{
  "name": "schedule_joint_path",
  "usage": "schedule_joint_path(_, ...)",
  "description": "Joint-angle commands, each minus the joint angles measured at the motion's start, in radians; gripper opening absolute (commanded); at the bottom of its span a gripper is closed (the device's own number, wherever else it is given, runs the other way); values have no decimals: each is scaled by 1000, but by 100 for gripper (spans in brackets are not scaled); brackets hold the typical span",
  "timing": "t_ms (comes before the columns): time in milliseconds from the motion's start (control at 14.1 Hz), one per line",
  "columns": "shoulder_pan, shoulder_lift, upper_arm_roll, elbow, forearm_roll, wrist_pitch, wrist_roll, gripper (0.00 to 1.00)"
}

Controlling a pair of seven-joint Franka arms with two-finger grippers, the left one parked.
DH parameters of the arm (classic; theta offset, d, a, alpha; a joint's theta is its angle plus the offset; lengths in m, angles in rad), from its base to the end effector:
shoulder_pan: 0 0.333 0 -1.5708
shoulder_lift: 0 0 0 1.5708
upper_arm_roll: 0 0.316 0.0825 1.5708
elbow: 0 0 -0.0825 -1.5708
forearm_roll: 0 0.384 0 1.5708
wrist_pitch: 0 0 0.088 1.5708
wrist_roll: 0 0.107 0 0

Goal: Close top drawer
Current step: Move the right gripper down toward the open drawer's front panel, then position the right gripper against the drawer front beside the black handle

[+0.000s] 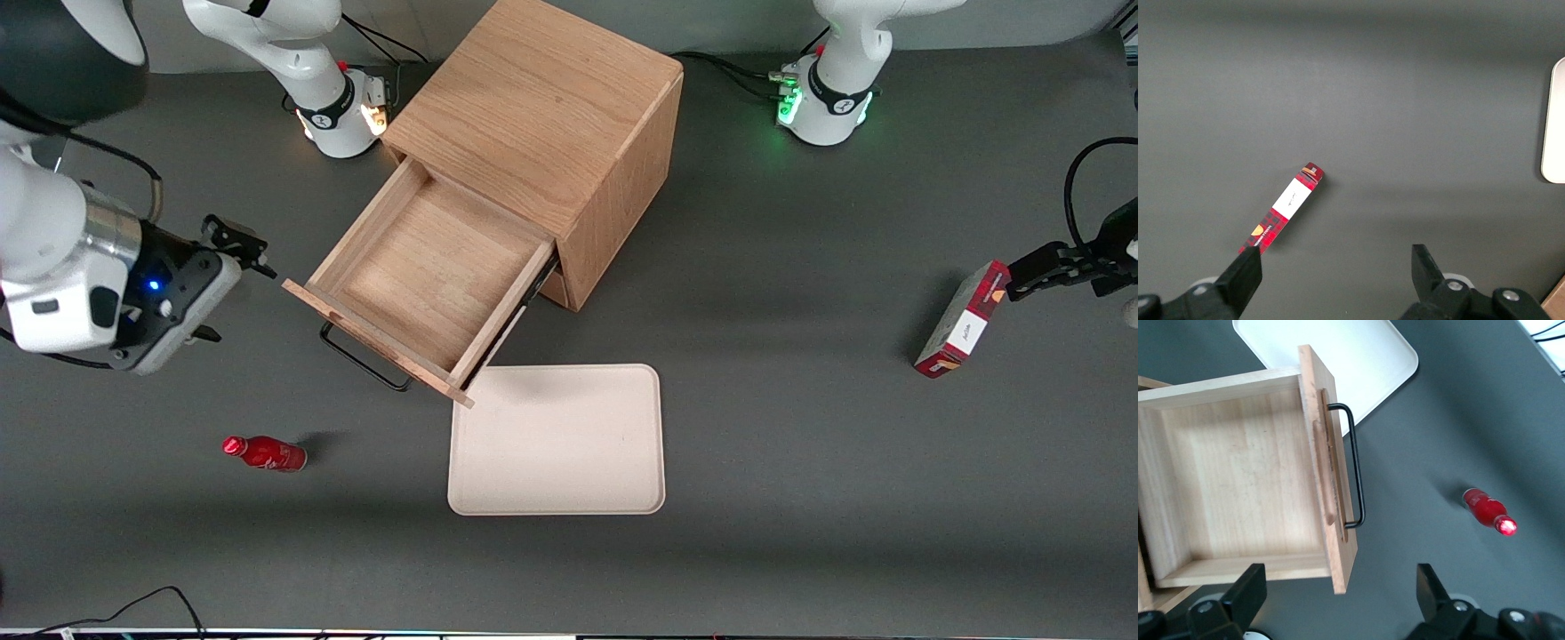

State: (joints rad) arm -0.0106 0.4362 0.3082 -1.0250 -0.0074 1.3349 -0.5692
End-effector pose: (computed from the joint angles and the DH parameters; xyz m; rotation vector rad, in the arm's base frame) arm 0.6359 0.1393 0.6009 -2.7387 -1.2315 0.1336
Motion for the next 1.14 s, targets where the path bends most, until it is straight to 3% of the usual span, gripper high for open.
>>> schedule_joint_path(0, 6, 117, 0, 43, -19, 24, -23, 100)
schedule_joint_path(355, 6, 239, 2, 37, -11, 29, 5, 100)
schedule_joint_path(852, 6, 282, 2, 11, 4, 47, 57, 100)
schedule_joint_path(1065, 6, 283, 0, 2, 61, 81, 103, 100)
